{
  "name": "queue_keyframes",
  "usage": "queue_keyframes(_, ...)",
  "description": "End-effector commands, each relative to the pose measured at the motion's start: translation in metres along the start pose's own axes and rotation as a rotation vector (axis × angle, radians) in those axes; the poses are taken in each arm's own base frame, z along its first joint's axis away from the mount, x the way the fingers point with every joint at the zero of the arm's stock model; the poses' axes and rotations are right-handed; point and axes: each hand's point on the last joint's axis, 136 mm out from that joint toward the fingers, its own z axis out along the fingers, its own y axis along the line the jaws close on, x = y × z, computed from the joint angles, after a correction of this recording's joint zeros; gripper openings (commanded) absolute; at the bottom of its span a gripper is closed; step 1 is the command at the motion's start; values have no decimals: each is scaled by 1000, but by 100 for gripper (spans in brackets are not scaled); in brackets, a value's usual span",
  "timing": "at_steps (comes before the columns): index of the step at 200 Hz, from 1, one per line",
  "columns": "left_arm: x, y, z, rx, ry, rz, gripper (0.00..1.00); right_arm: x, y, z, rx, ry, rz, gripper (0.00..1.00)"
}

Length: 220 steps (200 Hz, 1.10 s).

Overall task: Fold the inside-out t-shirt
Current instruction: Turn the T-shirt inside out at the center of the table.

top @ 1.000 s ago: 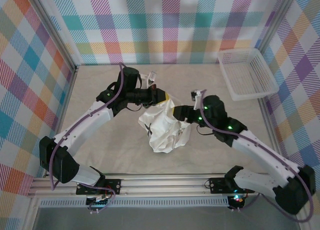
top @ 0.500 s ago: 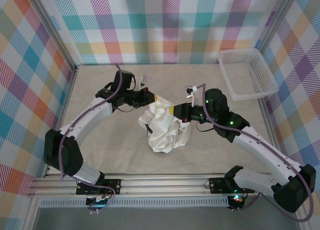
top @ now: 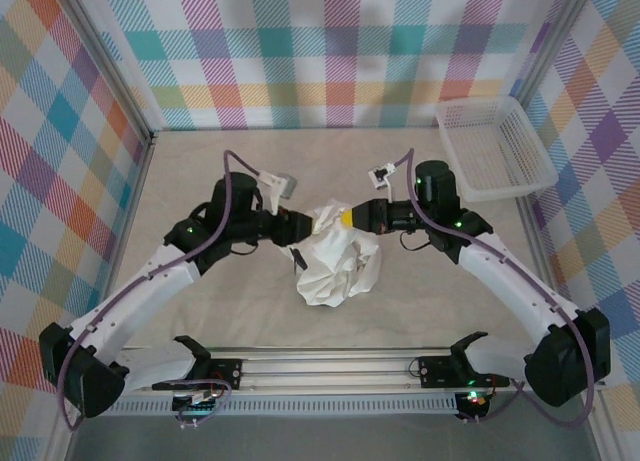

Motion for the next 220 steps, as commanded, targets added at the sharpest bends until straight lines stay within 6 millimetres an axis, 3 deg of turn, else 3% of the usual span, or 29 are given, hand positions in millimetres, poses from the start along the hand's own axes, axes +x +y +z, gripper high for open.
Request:
queue_keyframes(1,17,27,27,-99,70,36,44,3,29,-2,-126,74,-62,0)
queue_keyframes(24,22,17,60,-47,141,65,59,9,23,-2,-94,92,-44,0)
queue_keyframes(40,34,34,84,-132,183,67,70,15,19,-5,-71,89,-37,0)
queue_keyframes(54,44,48,101,-172,203,26,70,23,12,-9,-27,78,-31,0)
queue_keyframes(61,47,51,107,-172,201,6,64,26,7,-11,1,67,-26,0)
queue_keyframes(71,46,53,113,-172,180,-23,46,30,-1,-16,45,44,-15,0)
queue_keyframes(82,43,52,113,-166,152,-48,9,32,-11,-22,94,13,1,0)
queue_keyframes(86,38,49,111,-159,135,-54,0,33,-16,-25,115,1,9,0)
queue_keyframes(102,18,33,97,-103,76,-77,0,37,-38,-35,216,-45,46,0)
queue_keyframes(121,-13,1,75,47,10,-136,0,56,-90,-49,406,-83,134,3)
queue_keyframes(137,-32,-27,58,206,-14,-178,0,77,-132,-57,537,-95,212,10)
queue_keyframes(149,-36,-42,50,280,-1,-180,0,85,-145,-59,578,-91,232,18)
queue_keyframes(167,-34,-54,46,334,42,-168,0,80,-142,-62,595,-91,212,23)
queue_keyframes(185,-23,-48,50,312,83,-171,0,63,-130,-72,619,-133,117,36)
queue_keyframes(205,-19,-45,53,305,105,-181,0,43,-102,-75,582,-205,-144,52)
queue_keyframes(220,-21,-45,55,307,103,-187,0,36,-74,-71,525,-255,-415,57)
